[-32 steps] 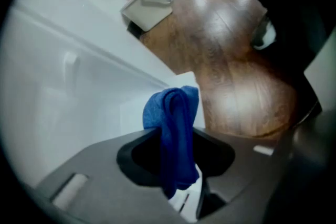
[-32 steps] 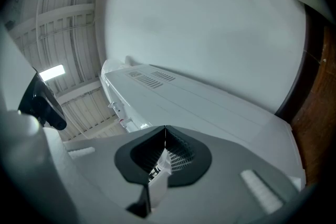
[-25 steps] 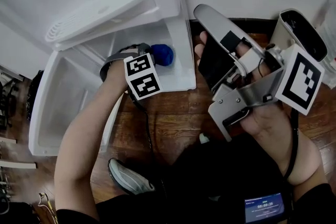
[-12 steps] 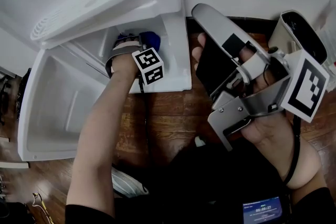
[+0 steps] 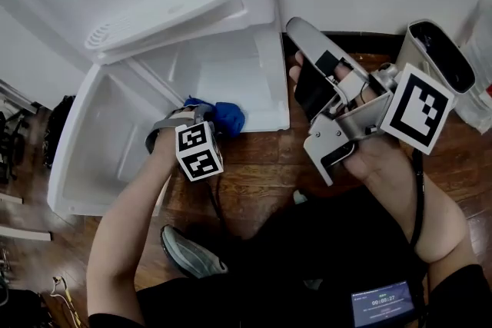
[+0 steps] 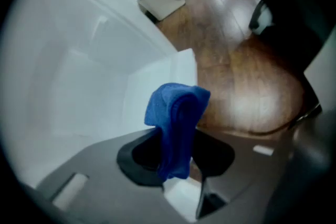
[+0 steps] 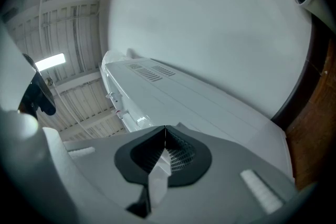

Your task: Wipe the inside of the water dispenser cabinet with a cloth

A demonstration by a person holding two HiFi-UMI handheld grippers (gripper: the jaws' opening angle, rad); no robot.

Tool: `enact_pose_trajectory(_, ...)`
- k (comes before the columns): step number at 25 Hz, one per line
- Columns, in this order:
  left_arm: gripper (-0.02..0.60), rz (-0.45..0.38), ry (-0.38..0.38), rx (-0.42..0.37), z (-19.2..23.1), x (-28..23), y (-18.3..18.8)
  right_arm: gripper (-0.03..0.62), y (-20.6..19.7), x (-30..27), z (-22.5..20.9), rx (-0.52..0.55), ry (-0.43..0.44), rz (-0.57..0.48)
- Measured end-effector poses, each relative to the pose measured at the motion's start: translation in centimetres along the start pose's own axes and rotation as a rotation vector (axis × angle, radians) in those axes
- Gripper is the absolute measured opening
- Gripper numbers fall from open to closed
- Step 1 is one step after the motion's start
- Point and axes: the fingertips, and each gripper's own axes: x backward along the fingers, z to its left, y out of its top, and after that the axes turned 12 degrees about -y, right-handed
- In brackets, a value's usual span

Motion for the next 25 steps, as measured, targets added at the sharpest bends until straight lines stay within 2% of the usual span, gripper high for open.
enact_pose_trajectory(2, 0.144, -0.124, -0.02, 0.087, -1.8, 3.3, 1.0, 0.006, -0.2, -0.1, 0.1, 0.035, -0.007, 0.011)
enact_pose_trajectory(4, 0.145, -0.316, 0.036, 0.241, -2.7, 8.2, 1.7, 0.006, -0.9, -0.2, 0.9, 0.107, 0.017, 0.022)
enact_pose_trajectory(6, 0.146, -0.578, 0.077, 0.442, -4.1, 14.3, 2.0, 0.006, -2.7, -0.1, 2.7, 0.237, 0.083, 0.042)
enact_pose_trajectory(8, 0.146, -0.876, 0.034, 0.618, -6.1, 21.3, 2.8, 0.006, -5.3, 0.3, 4.9, 0.406, 0.17, 0.096)
enact_pose_trajectory(10, 0.146, -1.139, -0.041, 0.684, -8.3, 27.5, 3.6, 0.006, -8.9, 0.9, 6.9, 0.545, 0.28, 0.215)
enact_pose_trajectory(12, 0.146, -1.345, -0.117, 0.709, -10.4, 31.6, 3.9, 0.008, -13.1, 1.8, 8.3, 0.612, 0.415, 0.379)
enact_pose_trajectory(13, 0.146, -1.426, -0.165, 0.723, -11.4, 32.7, 3.9, 0.033, -15.2, 2.4, 8.8, 0.62, 0.473, 0.455)
enact_pose_trajectory(14, 0.146, -1.488, -0.22, 0.732, -12.4, 33.1, 3.9, 0.102, -17.0, 3.1, 9.2, 0.617, 0.524, 0.52)
enact_pose_trajectory(15, 0.146, -1.526, -0.274, 0.734, -13.3, 33.1, 3.8, 0.162, -18.8, 3.9, 9.6, 0.607, 0.569, 0.577)
enact_pose_trajectory(17, 0.146, -1.521, -0.35, 0.727, -14.7, 32.0, 3.5, 0.242, -21.8, 5.4, 10.5, 0.59, 0.649, 0.672)
enact_pose_trajectory(19, 0.146, -1.46, -0.383, 0.702, -15.9, 30.8, 3.2, 0.257, -24.4, 6.6, 10.9, 0.6, 0.7, 0.75)
enact_pose_trajectory(22, 0.147, -1.418, -0.37, 0.679, -16.3, 29.9, 2.8, 0.265, -26.4, 7.9, 10.8, 0.561, 0.74, 0.849)
enact_pose_trajectory(25, 0.147, -1.403, -0.343, 0.701, -16.0, 29.3, 2.1, 0.309, -26.2, 8.6, 11.1, 0.475, 0.769, 0.885)
